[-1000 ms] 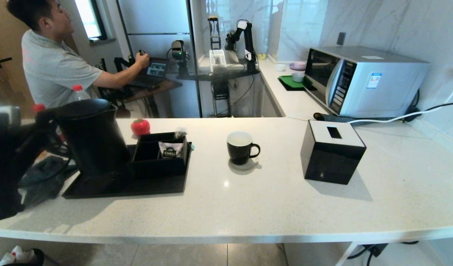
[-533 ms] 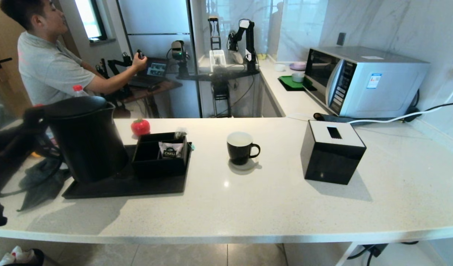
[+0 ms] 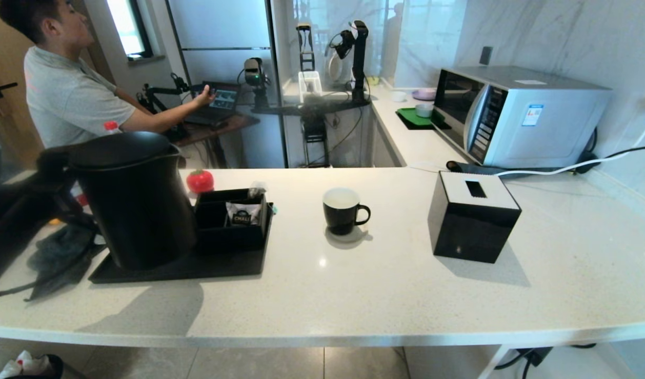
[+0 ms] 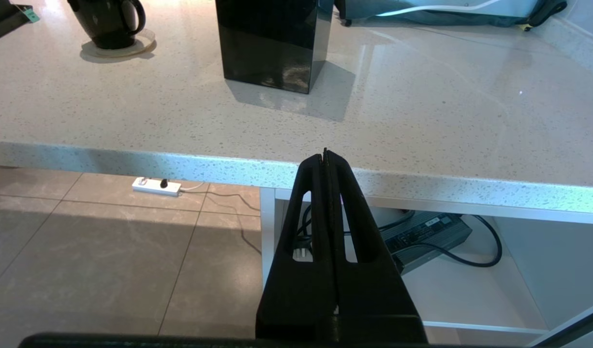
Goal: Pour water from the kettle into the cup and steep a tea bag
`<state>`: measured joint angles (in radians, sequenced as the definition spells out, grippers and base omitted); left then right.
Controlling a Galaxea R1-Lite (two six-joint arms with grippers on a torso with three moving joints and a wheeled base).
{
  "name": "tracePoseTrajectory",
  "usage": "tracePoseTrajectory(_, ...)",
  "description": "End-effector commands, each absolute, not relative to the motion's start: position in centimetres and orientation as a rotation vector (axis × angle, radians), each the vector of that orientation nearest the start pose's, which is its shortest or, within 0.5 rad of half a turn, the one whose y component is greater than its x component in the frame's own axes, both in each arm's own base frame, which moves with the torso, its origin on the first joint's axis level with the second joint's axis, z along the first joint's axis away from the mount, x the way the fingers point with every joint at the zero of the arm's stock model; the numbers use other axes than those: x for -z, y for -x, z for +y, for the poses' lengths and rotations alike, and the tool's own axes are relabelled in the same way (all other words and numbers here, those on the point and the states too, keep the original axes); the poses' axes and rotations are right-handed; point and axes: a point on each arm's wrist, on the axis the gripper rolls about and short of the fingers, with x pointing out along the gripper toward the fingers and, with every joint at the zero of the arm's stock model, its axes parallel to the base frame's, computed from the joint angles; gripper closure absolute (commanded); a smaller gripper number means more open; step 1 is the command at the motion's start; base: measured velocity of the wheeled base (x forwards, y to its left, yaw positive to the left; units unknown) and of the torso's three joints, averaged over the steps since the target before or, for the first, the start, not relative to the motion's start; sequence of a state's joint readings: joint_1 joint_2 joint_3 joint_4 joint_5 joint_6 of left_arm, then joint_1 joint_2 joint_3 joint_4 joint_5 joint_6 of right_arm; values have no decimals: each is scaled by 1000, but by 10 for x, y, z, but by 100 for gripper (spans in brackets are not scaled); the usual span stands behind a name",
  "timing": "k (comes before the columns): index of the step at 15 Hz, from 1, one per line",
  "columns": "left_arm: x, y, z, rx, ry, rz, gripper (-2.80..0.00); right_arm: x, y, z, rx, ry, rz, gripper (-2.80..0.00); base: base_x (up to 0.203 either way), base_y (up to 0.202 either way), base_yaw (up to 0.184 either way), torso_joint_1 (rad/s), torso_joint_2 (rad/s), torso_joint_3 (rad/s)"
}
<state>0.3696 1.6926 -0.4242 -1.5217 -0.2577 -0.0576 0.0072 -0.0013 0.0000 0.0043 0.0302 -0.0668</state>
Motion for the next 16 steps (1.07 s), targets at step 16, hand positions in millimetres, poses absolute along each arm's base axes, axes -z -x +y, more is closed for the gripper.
tracePoseTrajectory(16,-225,-273,-28,50,-45,-263,0,-75,23,1,-38,67,3,0,0,0,0,0,0,0)
